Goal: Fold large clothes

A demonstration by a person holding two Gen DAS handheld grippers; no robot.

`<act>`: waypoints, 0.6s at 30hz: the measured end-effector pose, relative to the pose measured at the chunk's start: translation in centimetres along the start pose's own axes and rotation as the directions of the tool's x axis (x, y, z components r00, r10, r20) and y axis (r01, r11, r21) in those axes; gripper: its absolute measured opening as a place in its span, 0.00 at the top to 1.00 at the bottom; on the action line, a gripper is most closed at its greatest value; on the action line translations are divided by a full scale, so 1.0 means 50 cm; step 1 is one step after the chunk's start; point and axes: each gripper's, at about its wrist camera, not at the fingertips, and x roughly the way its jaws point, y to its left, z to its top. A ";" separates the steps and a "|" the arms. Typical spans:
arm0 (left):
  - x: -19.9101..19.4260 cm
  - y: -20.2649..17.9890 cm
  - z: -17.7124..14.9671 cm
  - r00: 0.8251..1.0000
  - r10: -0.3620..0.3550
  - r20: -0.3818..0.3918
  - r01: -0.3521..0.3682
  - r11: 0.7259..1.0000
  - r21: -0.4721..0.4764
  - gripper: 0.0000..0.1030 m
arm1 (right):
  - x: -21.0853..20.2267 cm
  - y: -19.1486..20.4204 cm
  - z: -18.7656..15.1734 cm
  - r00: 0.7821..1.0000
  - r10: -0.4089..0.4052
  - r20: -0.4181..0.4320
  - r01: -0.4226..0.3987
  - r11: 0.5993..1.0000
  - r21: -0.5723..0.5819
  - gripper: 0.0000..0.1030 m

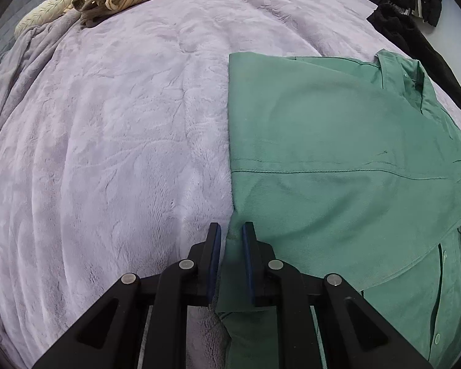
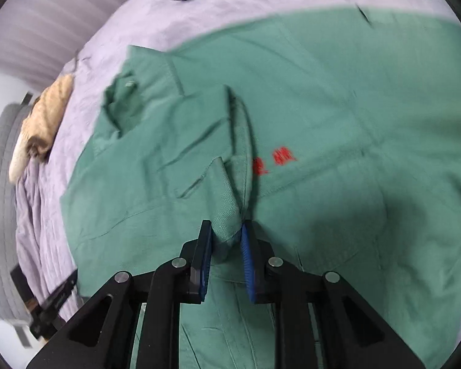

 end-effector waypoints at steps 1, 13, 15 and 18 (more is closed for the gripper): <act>0.002 -0.005 -0.002 1.000 0.006 0.000 -0.006 1.000 0.009 0.84 | -0.015 0.011 0.002 0.999 -0.019 0.030 0.020 0.999 -0.049 0.81; -0.030 -0.026 -0.015 0.998 0.059 0.009 -0.059 0.998 0.017 0.84 | -0.048 -0.093 -0.032 0.999 -0.049 -0.001 0.049 0.995 0.092 0.69; -0.047 -0.031 -0.021 0.998 0.061 0.018 -0.061 0.998 0.012 0.84 | -0.074 -0.109 -0.046 0.999 -0.052 -0.005 0.052 0.994 0.100 0.62; -0.072 -0.044 -0.032 0.997 0.063 0.035 -0.064 0.998 0.014 0.84 | -0.096 -0.112 -0.060 0.999 -0.045 -0.007 0.045 0.994 0.102 0.39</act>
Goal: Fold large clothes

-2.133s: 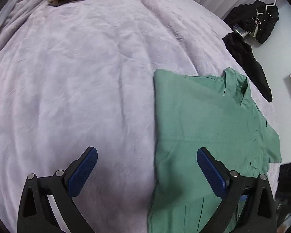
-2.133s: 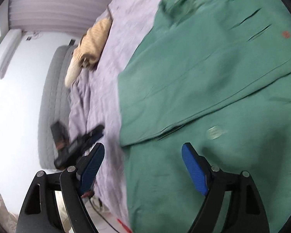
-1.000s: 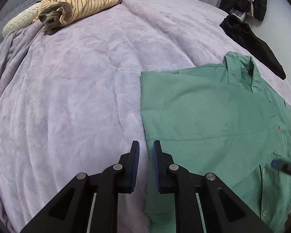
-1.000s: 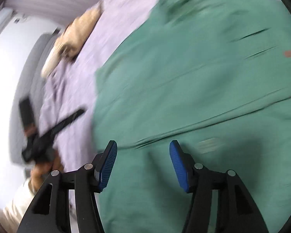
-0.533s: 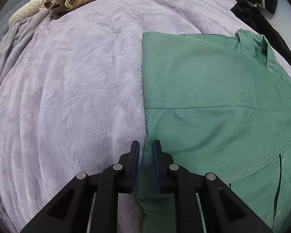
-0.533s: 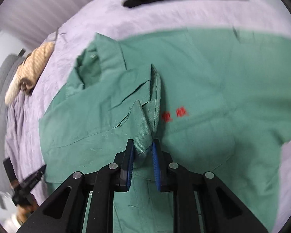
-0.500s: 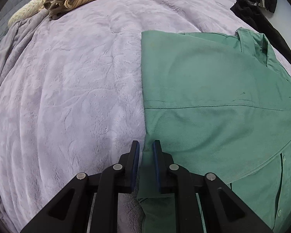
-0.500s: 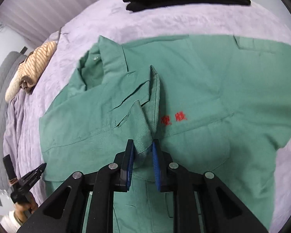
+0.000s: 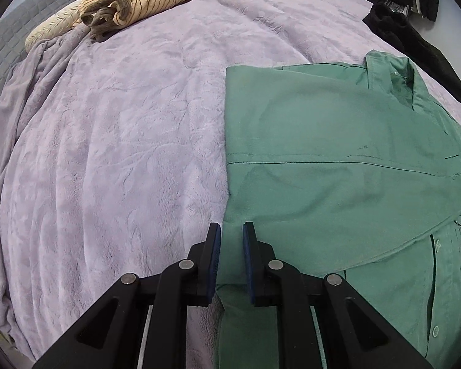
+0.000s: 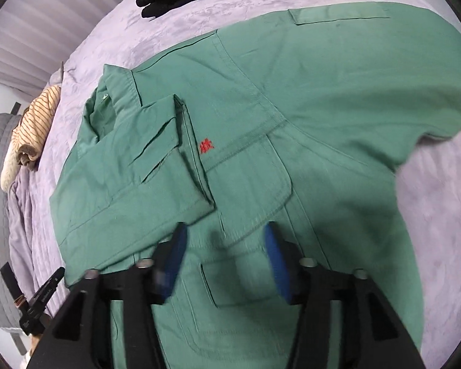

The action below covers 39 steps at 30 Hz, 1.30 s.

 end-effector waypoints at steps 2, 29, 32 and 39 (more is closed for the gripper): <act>-0.006 -0.013 -0.007 1.000 0.023 -0.017 -0.022 1.000 0.008 0.70 | -0.006 -0.005 -0.011 0.999 0.035 -0.005 -0.035 0.999 0.001 0.39; -0.051 -0.235 -0.014 0.999 -0.015 -0.042 0.019 0.996 0.083 0.00 | -0.071 -0.068 -0.031 0.964 0.256 0.066 -0.261 0.962 0.079 0.00; -0.053 -0.278 -0.012 0.998 -0.043 -0.052 0.049 0.992 0.113 0.00 | -0.076 -0.098 -0.018 0.959 0.275 0.069 -0.281 0.953 0.116 0.00; -0.049 -0.367 -0.015 0.995 -0.063 -0.073 0.075 0.983 0.168 0.00 | -0.089 -0.172 0.011 0.956 0.280 0.091 -0.292 0.940 0.178 0.00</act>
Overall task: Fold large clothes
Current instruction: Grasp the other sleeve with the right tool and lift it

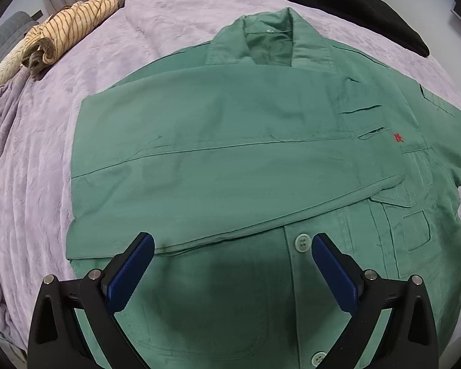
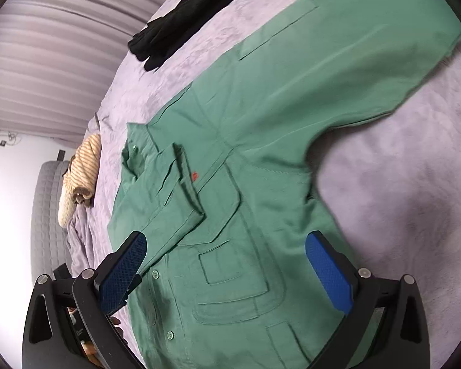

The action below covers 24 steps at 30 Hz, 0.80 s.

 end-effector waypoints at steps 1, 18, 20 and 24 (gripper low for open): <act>0.000 -0.011 0.001 1.000 -0.001 -0.002 0.001 1.000 0.003 0.00 | -0.005 -0.009 0.005 1.000 0.002 0.004 -0.002 1.000 0.011 0.00; 0.025 -0.137 0.026 0.999 -0.010 -0.038 0.013 0.997 0.078 0.00 | -0.098 -0.149 0.094 0.992 -0.005 0.124 -0.011 0.992 0.128 0.00; 0.030 -0.152 0.028 0.999 -0.019 -0.045 0.023 0.996 0.087 0.00 | -0.109 -0.165 0.101 0.990 -0.010 0.141 -0.010 0.989 0.145 0.00; 0.035 -0.180 0.035 0.998 -0.025 -0.057 0.031 0.994 0.109 0.00 | -0.139 -0.205 0.114 0.979 -0.019 0.204 -0.021 0.981 0.194 0.00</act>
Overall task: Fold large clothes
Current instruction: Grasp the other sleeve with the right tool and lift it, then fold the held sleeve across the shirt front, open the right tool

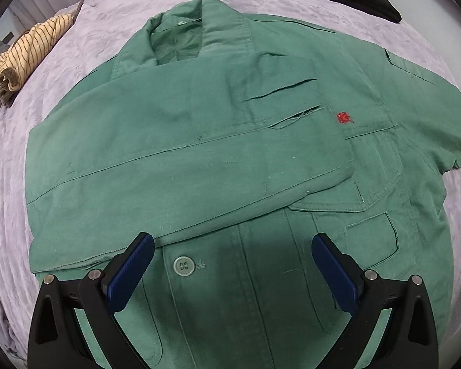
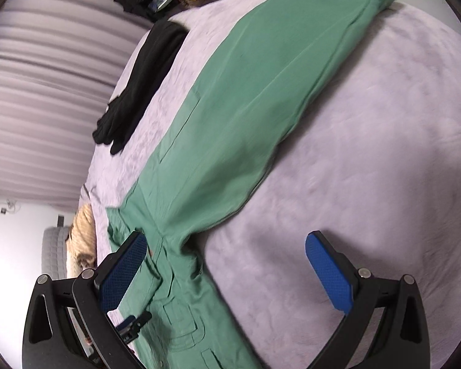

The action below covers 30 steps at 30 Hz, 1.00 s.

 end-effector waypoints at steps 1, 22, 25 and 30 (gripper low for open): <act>0.001 -0.006 0.003 1.000 0.001 -0.003 -0.001 1.000 0.006 0.00 | -0.004 -0.010 0.006 1.000 0.008 0.010 -0.008 1.000 0.020 0.00; 0.025 -0.123 0.072 0.999 0.008 -0.042 -0.007 1.000 0.025 0.00 | 0.023 -0.089 0.193 0.986 0.118 0.118 -0.135 0.979 0.155 0.00; 0.034 -0.136 0.076 0.999 0.001 -0.047 0.000 1.000 0.025 0.00 | 0.032 -0.089 0.209 0.982 0.140 0.130 -0.161 0.973 0.163 0.00; 0.042 -0.133 0.068 0.999 -0.010 -0.051 0.011 1.000 0.023 0.00 | 0.035 -0.093 0.229 0.974 0.169 0.152 -0.196 0.961 0.194 0.00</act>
